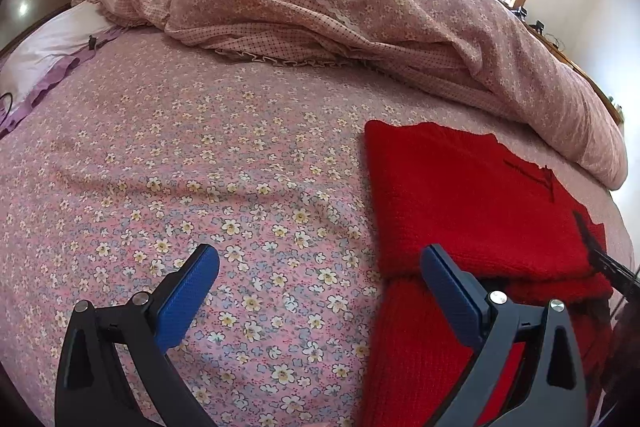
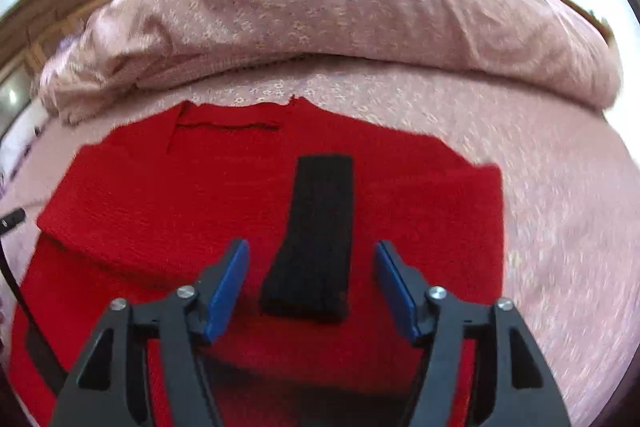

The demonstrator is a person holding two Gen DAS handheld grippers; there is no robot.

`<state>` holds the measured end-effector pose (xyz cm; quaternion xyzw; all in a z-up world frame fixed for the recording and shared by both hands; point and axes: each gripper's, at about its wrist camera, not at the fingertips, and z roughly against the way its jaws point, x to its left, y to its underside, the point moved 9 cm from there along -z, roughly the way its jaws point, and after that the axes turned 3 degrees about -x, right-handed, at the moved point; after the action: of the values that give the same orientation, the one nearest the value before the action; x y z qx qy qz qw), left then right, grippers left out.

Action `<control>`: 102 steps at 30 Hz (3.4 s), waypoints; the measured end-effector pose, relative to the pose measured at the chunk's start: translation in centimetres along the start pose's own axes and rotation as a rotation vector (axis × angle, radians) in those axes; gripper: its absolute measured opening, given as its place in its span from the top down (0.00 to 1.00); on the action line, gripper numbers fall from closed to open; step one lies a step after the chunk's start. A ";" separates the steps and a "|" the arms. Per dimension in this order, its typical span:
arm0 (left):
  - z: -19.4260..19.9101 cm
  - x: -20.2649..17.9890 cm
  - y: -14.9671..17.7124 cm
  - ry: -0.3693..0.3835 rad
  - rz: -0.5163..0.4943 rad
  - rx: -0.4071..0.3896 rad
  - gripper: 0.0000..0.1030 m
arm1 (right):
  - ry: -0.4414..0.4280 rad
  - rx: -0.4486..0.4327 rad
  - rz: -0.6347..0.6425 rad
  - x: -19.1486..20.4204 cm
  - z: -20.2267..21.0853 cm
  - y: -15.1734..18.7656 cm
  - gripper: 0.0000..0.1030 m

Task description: Fold small clothes

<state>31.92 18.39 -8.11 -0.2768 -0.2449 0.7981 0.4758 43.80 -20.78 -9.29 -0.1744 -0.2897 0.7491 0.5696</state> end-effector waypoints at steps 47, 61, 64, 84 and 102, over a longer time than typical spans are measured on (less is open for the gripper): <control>14.0 -3.6 19.9 0.615 0.095 0.286 0.10 | -0.523 -0.036 -0.405 0.4 19.1 23.7 0.04; 11.7 0.0 19.1 0.515 0.253 0.270 0.95 | -0.551 -0.080 -0.649 -3.0 18.4 23.1 0.38; 12.1 0.0 18.7 0.531 0.260 0.267 0.97 | -0.484 -0.017 -0.696 -3.7 17.1 24.1 0.91; 10.4 -7.5 -4.8 0.750 0.326 0.024 0.98 | -0.488 -0.190 -0.610 -5.5 15.9 1.2 0.91; -1.8 -4.6 -3.5 0.482 0.304 0.110 0.47 | -0.179 -0.115 -0.636 -12.1 3.7 0.9 0.19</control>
<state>37.13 16.04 -6.15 -0.4658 -0.0370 0.7836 0.4095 44.47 -33.39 -7.84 -0.0407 -0.4202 0.5285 0.7365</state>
